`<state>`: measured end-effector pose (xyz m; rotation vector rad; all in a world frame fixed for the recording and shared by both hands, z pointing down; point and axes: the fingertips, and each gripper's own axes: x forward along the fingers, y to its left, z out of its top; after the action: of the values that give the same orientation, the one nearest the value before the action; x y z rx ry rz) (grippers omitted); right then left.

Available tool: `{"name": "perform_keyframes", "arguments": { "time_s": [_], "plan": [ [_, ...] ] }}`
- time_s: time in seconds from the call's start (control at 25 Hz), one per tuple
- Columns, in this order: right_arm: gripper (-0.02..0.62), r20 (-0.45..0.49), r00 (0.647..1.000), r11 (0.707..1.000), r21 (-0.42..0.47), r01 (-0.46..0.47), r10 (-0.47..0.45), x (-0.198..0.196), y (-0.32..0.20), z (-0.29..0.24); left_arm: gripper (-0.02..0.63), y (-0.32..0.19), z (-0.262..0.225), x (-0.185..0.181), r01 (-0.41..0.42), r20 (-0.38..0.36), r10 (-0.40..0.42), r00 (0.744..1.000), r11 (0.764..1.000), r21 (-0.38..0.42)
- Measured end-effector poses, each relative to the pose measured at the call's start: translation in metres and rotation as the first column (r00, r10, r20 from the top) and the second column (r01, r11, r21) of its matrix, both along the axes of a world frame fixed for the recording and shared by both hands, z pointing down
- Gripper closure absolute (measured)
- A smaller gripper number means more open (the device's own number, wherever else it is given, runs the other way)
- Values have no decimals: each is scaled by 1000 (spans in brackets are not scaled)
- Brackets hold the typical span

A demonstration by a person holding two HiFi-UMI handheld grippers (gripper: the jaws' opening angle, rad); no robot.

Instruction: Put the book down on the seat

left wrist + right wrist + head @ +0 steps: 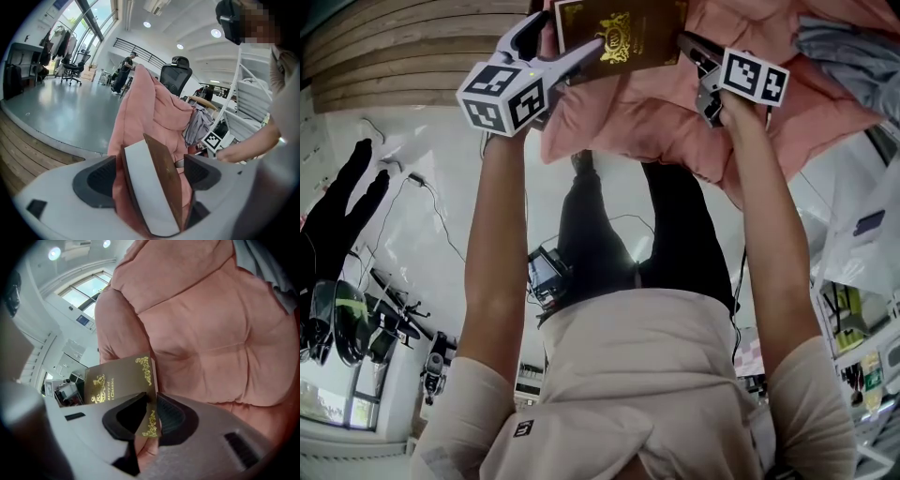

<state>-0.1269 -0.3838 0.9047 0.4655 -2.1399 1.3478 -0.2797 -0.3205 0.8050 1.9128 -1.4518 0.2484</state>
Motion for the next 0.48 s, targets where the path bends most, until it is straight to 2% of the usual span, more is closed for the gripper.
{"name": "perform_keyframes", "arguments": {
  "time_s": [0.32, 0.48],
  "plan": [
    [509, -61, 998, 1000, 13, 22, -21, 2, 2, 2, 180, 9, -16, -7, -22, 32, 23, 999, 1000, -21],
    [503, -70, 997, 1000, 14, 22, -21, 4, 2, -6, 181, 16, -32, -15, -6, 39, 7, 999, 1000, -16]
  ]
}}
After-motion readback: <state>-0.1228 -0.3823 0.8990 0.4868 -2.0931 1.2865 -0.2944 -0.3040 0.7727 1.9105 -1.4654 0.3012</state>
